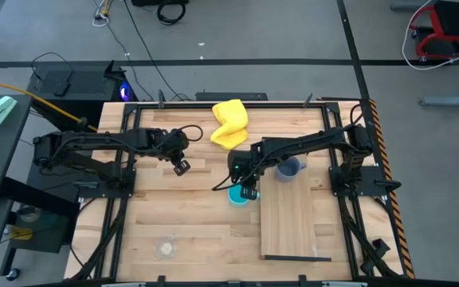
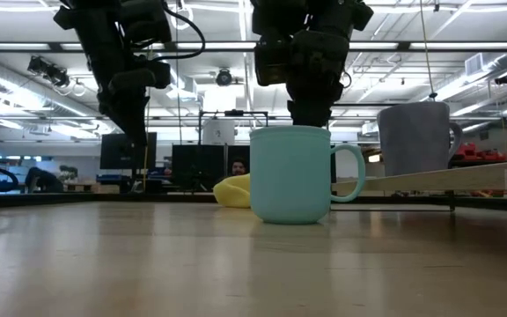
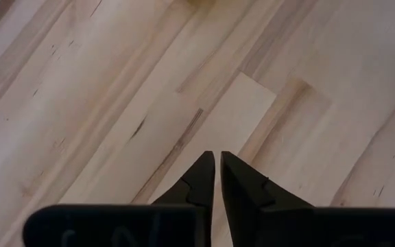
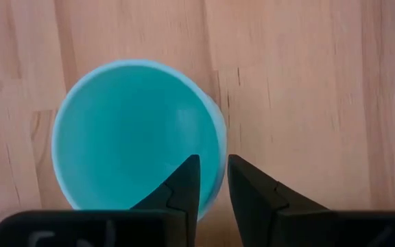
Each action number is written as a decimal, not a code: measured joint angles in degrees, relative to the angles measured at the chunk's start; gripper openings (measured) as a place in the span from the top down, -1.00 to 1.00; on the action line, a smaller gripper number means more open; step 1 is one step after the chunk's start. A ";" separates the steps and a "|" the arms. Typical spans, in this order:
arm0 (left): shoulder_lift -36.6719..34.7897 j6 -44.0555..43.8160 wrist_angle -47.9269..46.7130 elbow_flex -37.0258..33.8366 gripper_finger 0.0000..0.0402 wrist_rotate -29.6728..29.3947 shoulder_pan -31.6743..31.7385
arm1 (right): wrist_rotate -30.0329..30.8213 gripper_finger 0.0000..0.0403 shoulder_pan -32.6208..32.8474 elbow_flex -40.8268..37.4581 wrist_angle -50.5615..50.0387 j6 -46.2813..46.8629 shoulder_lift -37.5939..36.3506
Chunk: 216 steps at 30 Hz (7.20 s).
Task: Stack small to large cups/mugs on shelf
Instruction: Put the blue mug on the shelf, then put the transparent mug on the shelf
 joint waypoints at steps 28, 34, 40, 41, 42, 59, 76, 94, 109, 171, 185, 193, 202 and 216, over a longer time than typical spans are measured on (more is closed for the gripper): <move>0.00 -0.02 0.09 0.01 0.90 -0.01 0.00 | -0.02 0.70 0.04 -0.10 0.93 0.85 1.07; 0.00 -0.02 0.15 0.01 0.89 0.00 0.00 | 0.06 0.95 0.04 -0.10 0.92 0.18 1.05; 0.00 -0.02 0.26 0.01 0.87 -0.02 0.02 | 0.02 0.95 0.04 0.04 0.67 0.71 1.05; 0.00 -0.02 0.26 0.01 0.87 -0.03 0.02 | 0.02 0.96 0.06 0.64 -0.33 0.96 1.05; 0.00 -0.02 0.26 0.01 0.88 -0.13 0.00 | 0.04 0.97 0.18 1.58 -1.73 1.00 1.05; 0.02 -0.34 0.46 0.01 0.88 -0.42 0.00 | 16.70 0.98 8.85 31.41 -43.41 17.03 -0.87; 0.02 -0.63 2.06 0.01 0.87 -0.40 0.02 | 18.12 0.98 17.94 1.25 -32.65 40.38 -20.85; 0.02 -0.97 2.87 0.01 0.89 -0.39 0.02 | 16.91 0.98 25.14 -17.79 -22.21 50.38 -30.03; 0.02 -1.09 2.86 0.03 0.95 -0.39 0.02 | 16.94 0.98 25.07 -18.78 -19.04 47.13 -29.99; 0.02 -1.14 3.08 0.03 0.91 -0.37 0.01 | 18.64 0.61 25.07 -18.83 -19.10 44.83 -27.15; -0.02 -3.40 -3.30 0.03 0.87 13.34 -1.24 | 18.70 0.60 25.07 -14.49 -19.07 44.68 -31.31; -0.04 -17.09 -22.55 0.05 0.92 14.32 -9.26 | 22.75 0.60 25.07 -12.82 -19.16 41.19 -33.89; -2.44 -39.44 -26.99 0.92 0.92 18.14 -25.54 | 24.72 0.60 26.00 -12.84 -19.46 38.45 -35.92; -2.26 -71.19 -15.85 8.34 0.96 3.63 -56.26 | 27.04 0.60 31.98 -12.88 -19.73 42.94 -36.15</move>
